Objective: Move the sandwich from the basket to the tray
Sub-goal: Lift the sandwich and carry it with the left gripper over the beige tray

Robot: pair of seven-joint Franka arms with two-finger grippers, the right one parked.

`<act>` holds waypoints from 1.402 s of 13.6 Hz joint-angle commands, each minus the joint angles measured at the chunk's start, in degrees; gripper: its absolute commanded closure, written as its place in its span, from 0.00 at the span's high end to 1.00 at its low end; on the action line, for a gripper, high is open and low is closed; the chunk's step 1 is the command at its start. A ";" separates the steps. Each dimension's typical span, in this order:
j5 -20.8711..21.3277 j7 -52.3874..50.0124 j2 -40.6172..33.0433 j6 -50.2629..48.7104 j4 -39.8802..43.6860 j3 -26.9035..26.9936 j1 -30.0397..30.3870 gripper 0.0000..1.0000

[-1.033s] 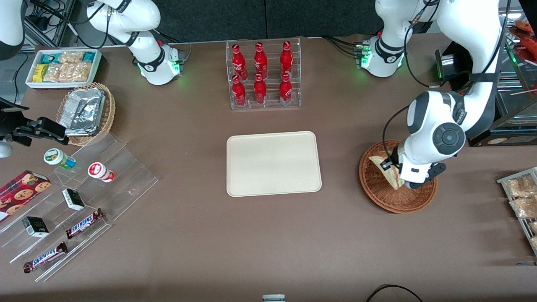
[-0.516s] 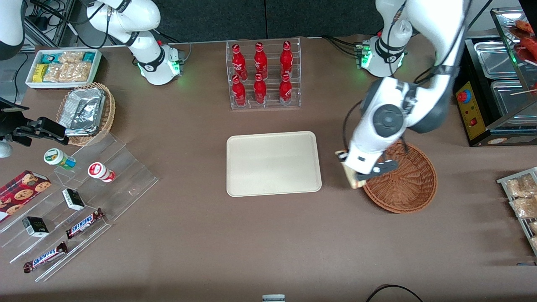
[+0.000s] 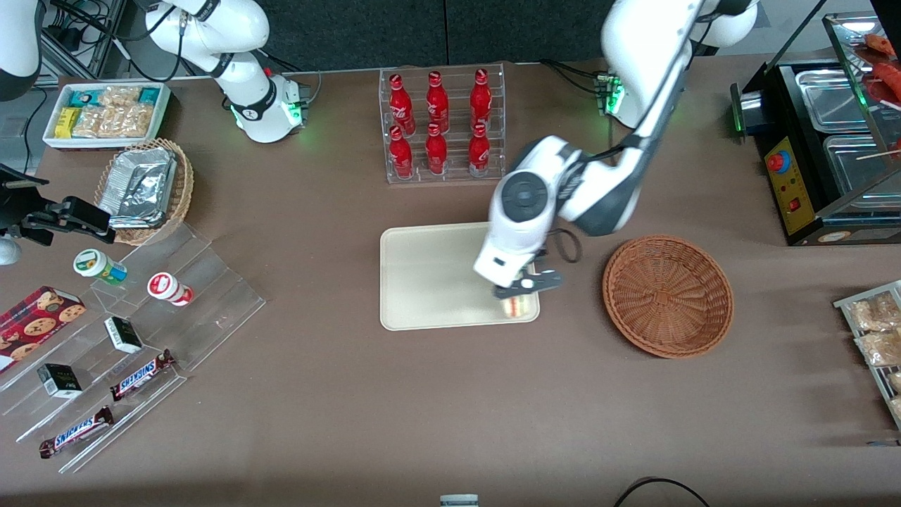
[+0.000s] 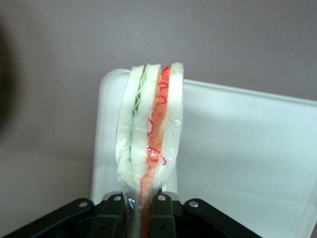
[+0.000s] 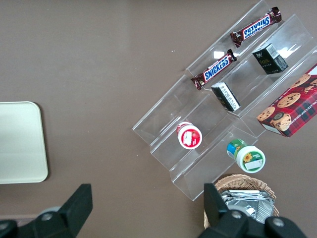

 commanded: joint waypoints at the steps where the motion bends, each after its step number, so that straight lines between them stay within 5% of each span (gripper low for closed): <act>1: -0.58 -0.99 5.00 -0.78 5.54 0.86 -2.37 0.00; 19: -3.40 6.66 12.48 -5.09 11.08 -1.69 -4.31 0.00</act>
